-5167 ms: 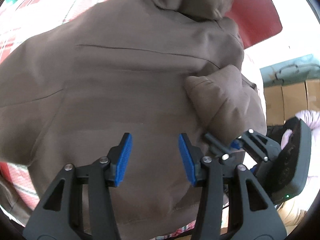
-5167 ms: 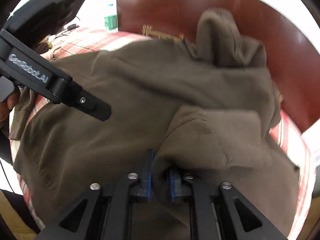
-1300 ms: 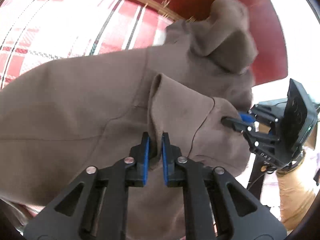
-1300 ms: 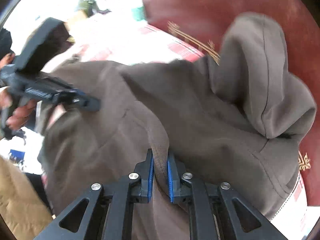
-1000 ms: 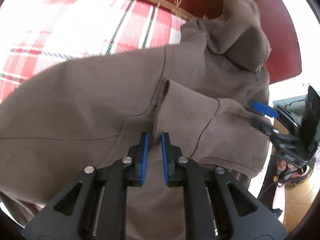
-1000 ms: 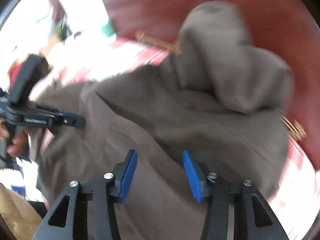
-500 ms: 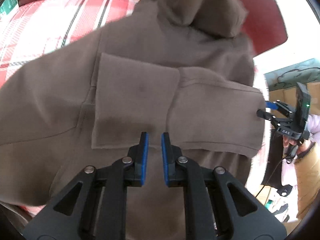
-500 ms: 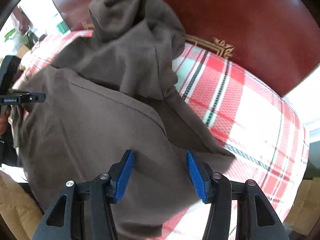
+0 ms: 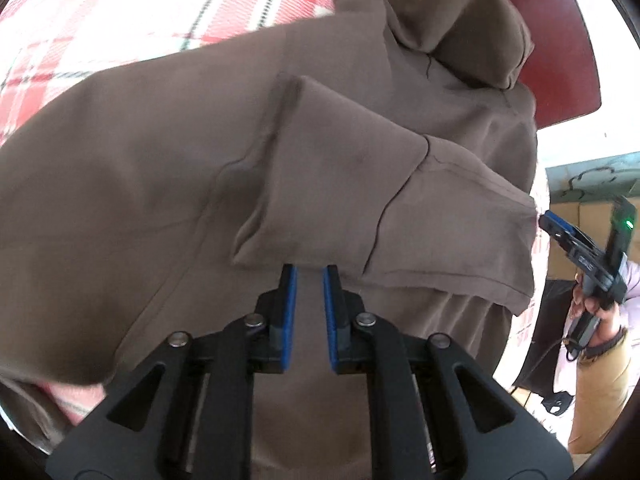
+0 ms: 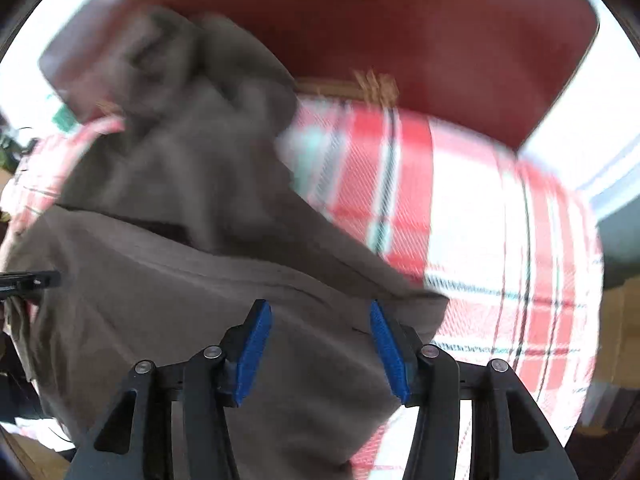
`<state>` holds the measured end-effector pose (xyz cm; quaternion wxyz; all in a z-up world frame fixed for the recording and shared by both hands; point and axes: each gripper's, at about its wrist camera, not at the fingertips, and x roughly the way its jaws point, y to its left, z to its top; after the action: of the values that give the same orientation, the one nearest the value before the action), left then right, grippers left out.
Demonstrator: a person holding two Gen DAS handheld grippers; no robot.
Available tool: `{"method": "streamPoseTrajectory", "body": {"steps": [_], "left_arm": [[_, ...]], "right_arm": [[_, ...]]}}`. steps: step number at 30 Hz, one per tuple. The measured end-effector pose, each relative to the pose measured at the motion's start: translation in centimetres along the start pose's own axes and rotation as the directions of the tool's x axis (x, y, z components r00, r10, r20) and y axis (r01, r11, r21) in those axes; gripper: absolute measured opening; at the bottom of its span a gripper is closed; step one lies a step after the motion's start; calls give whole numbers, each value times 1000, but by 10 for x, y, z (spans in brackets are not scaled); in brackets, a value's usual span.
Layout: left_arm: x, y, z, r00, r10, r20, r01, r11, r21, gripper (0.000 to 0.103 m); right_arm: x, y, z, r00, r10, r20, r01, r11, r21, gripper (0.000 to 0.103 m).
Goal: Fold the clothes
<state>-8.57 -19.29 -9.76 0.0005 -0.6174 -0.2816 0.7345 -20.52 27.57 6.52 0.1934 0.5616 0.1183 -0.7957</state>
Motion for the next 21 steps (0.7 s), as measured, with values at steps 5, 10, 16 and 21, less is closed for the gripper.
{"method": "streamPoseTrajectory", "body": {"steps": [5, 10, 16, 21], "left_arm": [[-30, 34, -31, 999, 0, 36, 3, 997, -73, 14], [-71, 98, -62, 993, 20, 118, 11, 966, -257, 14], [-121, 190, -107, 952, 73, 297, 106, 833, -542, 63], [-133, 242, -125, 880, 83, 468, 315, 636, -704, 80]], "right_arm": [[-32, 83, -7, 987, 143, 78, -125, 971, -204, 55], [22, 152, -15, 981, 168, -93, -188, 938, -292, 55], [34, 207, -19, 953, 241, -184, -288, 911, -296, 55], [22, 254, -13, 933, 295, -205, -351, 870, -347, 55]]}}
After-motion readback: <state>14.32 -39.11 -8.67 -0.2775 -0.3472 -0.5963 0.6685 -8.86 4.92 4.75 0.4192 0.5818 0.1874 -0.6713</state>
